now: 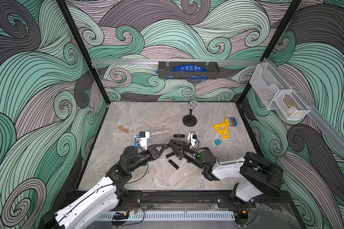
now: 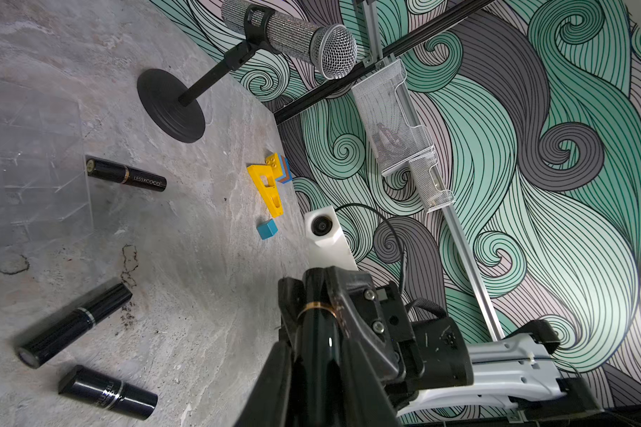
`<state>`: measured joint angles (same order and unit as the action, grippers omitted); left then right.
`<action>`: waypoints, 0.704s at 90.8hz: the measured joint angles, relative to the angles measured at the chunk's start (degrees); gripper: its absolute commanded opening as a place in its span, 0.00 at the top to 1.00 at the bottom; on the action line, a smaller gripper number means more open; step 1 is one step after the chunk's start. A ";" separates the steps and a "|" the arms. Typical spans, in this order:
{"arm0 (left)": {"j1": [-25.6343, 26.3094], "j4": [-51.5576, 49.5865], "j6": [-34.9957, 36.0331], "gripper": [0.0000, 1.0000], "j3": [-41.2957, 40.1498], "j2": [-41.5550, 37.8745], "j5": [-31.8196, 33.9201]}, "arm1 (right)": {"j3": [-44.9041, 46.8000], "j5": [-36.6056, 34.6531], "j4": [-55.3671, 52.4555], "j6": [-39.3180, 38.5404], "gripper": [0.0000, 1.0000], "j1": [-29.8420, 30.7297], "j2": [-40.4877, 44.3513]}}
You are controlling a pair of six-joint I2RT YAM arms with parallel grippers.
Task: Arrange the lipsticks in the organizer
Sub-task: Adjust the lipstick.
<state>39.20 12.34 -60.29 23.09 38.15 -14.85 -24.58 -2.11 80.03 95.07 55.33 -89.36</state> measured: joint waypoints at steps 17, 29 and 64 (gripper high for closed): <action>0.00 -3.13 1.53 0.96 0.35 -0.50 0.48 | 0.00 0.09 -0.02 0.81 0.65 0.00 -0.94; 0.00 -4.74 2.29 0.97 0.44 -1.33 1.22 | 0.02 0.44 -0.07 1.53 0.67 -0.15 -0.98; 0.00 -7.08 3.26 0.71 4.13 3.21 -0.33 | 0.09 0.42 -0.96 1.99 0.82 -0.98 -0.94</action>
<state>39.20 5.26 -57.04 27.22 41.36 -15.18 -24.49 -1.69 79.07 97.06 54.35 -90.30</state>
